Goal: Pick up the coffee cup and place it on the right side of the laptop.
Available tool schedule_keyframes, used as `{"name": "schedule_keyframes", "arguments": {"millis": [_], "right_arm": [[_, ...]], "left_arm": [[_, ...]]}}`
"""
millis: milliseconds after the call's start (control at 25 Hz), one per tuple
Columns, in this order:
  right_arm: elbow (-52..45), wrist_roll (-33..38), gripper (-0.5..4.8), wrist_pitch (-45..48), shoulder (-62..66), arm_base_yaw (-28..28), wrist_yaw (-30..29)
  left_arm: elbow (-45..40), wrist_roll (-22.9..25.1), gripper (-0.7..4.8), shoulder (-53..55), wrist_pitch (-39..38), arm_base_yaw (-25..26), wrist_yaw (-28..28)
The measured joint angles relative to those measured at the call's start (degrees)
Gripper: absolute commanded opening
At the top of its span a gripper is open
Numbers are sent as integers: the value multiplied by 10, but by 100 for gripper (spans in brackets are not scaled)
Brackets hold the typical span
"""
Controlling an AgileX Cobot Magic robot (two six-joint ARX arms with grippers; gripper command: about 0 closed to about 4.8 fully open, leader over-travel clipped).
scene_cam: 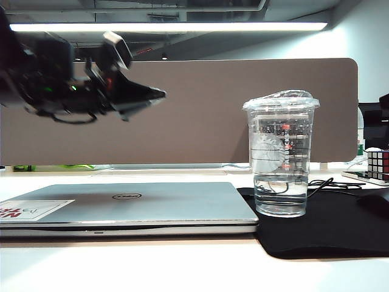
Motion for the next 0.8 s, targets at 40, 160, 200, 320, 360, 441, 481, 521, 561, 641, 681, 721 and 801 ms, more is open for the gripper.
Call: {"name": "schedule_keyframes", "arguments": {"millis": [40, 160, 200, 320, 360, 441, 481, 521, 561, 641, 681, 721, 801], "right_arm": [[0, 0, -1, 0, 0, 0, 0], [0, 0, -1, 0, 0, 0, 0], [0, 0, -1, 0, 0, 0, 1], [0, 0, -1, 0, 0, 0, 2], [0, 0, -1, 0, 0, 0, 3], [0, 0, -1, 1, 0, 0, 17], [0, 0, -1, 1, 0, 0, 24], [0, 0, -1, 1, 0, 0, 28], [0, 0, -1, 3, 0, 0, 35], [0, 0, -1, 9, 0, 0, 39], [0, 0, -1, 10, 0, 0, 40], [0, 0, -1, 12, 0, 0, 40], [0, 0, -1, 16, 0, 0, 51]], "left_arm": [[-39, 0, -5, -40, 0, 4, -20], [-116, 17, -5, -127, 2, 6, -63], [-163, 29, -5, -175, 2, 6, -89], [-254, 36, -5, -280, 3, 6, -174], [-275, 36, -5, -302, 3, 6, -198], [-329, 37, -5, -363, 1, 6, -240], [-349, 37, -5, -387, 1, 6, -256], [-368, 37, -5, -412, -2, 6, -270], [-387, 37, -5, -441, -8, 6, -283], [-420, 37, -5, -495, -29, 6, -314], [-439, 37, -5, -524, -42, 6, -329], [-462, 37, -5, -561, -59, 6, -350], [-493, 38, -5, -617, -86, 5, -385]]}}
